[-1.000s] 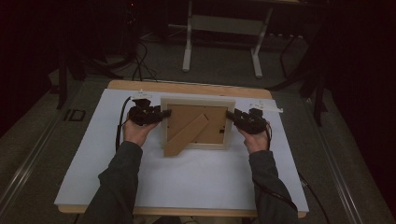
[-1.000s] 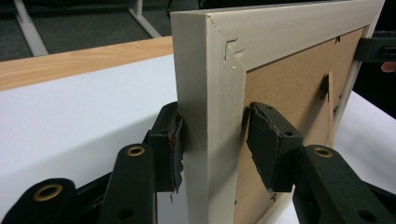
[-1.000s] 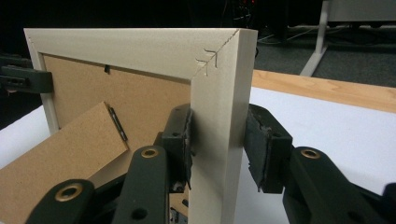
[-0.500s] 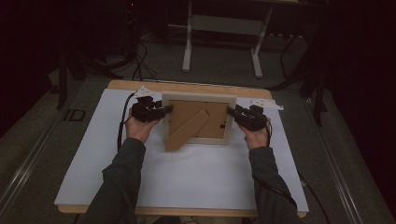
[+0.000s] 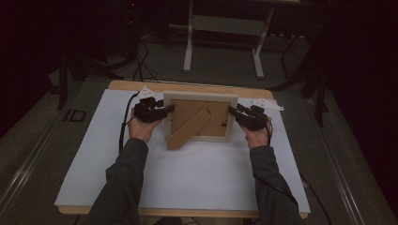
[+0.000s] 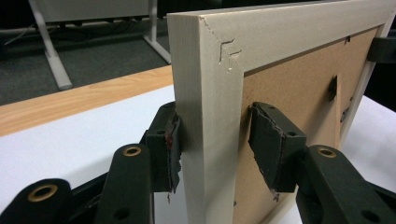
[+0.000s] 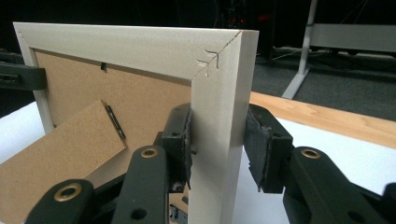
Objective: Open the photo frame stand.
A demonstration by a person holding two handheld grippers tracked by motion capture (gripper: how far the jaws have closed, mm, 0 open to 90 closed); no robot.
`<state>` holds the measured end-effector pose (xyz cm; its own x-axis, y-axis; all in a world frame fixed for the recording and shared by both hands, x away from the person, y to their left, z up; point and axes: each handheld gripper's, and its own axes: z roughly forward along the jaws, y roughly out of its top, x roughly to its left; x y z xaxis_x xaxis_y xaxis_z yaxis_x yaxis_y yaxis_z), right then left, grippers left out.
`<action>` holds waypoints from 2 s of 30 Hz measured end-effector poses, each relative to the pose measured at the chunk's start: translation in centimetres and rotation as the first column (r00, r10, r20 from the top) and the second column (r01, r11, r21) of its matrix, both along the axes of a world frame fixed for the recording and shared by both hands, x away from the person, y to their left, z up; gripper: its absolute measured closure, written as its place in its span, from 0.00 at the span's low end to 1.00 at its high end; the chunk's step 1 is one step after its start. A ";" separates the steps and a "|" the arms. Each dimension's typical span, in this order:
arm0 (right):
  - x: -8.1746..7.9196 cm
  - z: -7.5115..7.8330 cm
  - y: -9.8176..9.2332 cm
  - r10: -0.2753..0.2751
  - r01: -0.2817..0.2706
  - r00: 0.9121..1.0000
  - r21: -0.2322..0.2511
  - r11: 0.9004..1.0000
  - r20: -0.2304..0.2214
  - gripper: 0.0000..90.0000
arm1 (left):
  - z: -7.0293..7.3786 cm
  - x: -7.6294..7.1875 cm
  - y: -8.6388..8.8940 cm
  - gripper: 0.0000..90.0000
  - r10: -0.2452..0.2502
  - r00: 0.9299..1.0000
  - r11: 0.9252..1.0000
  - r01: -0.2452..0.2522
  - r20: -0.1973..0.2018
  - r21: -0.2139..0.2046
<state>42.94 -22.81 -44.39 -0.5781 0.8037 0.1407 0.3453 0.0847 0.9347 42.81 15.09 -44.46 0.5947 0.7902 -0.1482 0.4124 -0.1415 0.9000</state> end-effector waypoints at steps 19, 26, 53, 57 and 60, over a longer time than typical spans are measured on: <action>-1.4 0.3 0.1 -0.012 0.012 1.000 -0.018 1.000 -0.001 0.68 | 0.4 -1.5 -0.1 0.60 0.002 1.000 1.000 -0.002 -0.007 0.011; -2.1 0.4 0.4 -0.012 0.011 1.000 -0.046 0.999 -0.016 0.64 | 0.7 -2.1 -0.2 0.59 -0.005 1.000 1.000 0.005 -0.017 0.015; -5.2 -0.4 -0.2 0.007 -0.007 1.000 -0.026 1.000 -0.005 0.66 | 0.4 -4.6 0.2 0.57 -0.065 0.998 0.998 0.065 0.010 0.008; -5.5 -0.4 -0.2 0.011 -0.011 1.000 -0.035 0.999 0.001 0.65 | 0.3 -5.0 0.2 0.57 -0.072 0.997 0.997 0.072 0.016 0.003; -5.8 -0.4 -0.3 0.020 -0.020 1.000 -0.040 0.999 0.008 0.64 | 0.1 -5.2 0.3 0.56 -0.078 0.997 0.997 0.078 0.020 -0.002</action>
